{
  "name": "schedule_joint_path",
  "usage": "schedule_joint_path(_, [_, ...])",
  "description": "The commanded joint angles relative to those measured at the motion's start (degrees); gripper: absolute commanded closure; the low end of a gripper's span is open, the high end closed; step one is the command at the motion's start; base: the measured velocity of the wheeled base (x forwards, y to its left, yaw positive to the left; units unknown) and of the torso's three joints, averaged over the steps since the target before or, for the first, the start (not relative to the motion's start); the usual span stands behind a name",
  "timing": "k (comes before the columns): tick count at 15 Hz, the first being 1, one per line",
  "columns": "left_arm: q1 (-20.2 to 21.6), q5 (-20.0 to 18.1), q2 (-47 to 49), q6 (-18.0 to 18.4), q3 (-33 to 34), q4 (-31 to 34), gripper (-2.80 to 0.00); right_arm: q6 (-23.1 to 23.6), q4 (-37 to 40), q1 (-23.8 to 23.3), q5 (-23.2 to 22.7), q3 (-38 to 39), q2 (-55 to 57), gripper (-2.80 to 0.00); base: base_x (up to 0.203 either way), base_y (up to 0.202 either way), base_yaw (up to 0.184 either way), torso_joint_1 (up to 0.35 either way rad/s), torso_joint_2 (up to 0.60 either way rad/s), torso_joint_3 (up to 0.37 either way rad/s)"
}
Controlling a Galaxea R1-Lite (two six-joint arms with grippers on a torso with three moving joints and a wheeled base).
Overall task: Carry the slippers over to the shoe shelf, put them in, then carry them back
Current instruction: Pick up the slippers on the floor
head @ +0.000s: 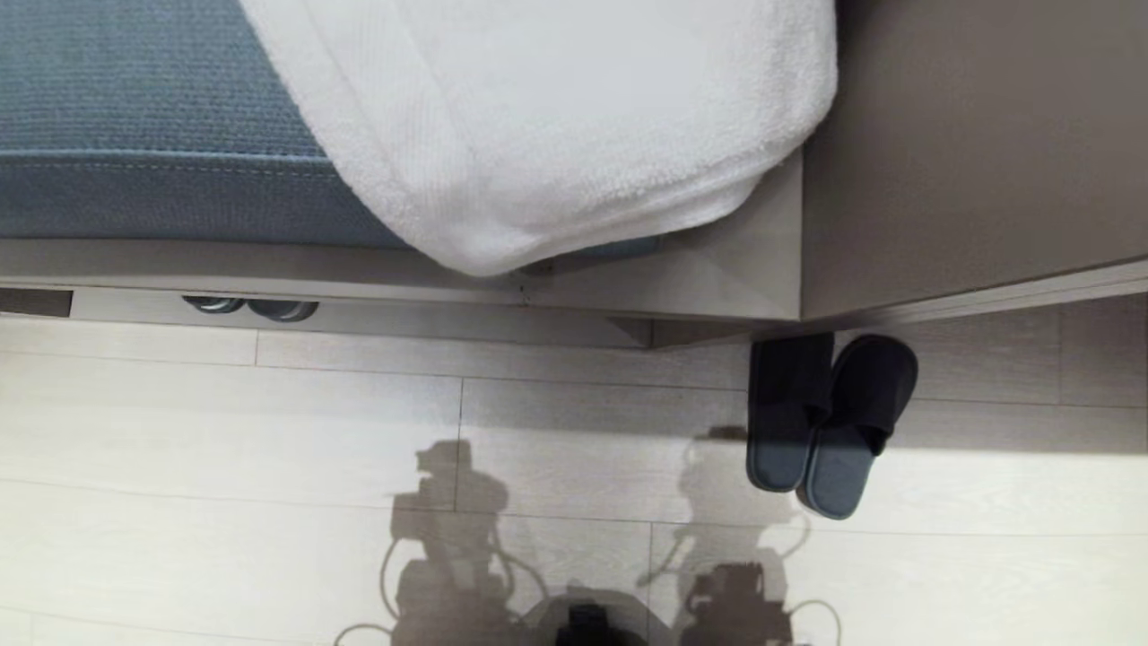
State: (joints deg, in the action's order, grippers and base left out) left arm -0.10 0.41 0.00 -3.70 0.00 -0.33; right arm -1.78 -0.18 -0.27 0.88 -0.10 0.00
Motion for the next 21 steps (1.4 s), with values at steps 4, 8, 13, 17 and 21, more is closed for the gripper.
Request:
schedule_joint_path(4, [0.01, 0.11, 0.0, 0.45, 0.0, -0.11, 0.0, 0.19, 0.31, 0.0, -0.09, -0.32, 0.09, 0.0, 0.0, 0.0, 0.0, 0.004, 0.01, -0.152])
schedule_joint_path(8, [0.01, 0.11, -0.09, 0.45, 0.0, -0.11, 0.0, -0.96, 0.83, 0.05, -0.57, -5.04, 8.23, 0.0, 0.0, 0.0, 0.0, 0.0, 0.0, -0.016])
schedule_joint_path(13, [0.01, 0.03, -0.09, 0.45, 0.0, -0.11, 0.0, -1.48, -16.7, 0.91, -1.01, -7.66, 39.14, 0.0, 0.0, 0.0, 0.0, 0.0, 0.0, 0.0])
schedule_joint_path(17, [0.01, 0.1, -0.09, 0.45, 0.0, -0.11, 0.0, -0.01, -41.48, 1.75, -1.75, -7.67, 65.02, 0.0, 0.0, 0.0, 0.0, 0.0, 0.0, 0.0])
schedule_joint_path(21, [0.01, 0.07, -0.03, 0.45, 0.0, -0.11, 0.0, 4.27, -63.38, 3.14, -1.97, -6.38, 83.54, 0.0, 0.0, 0.0, 0.0, 0.0, 0.0, 0.0])
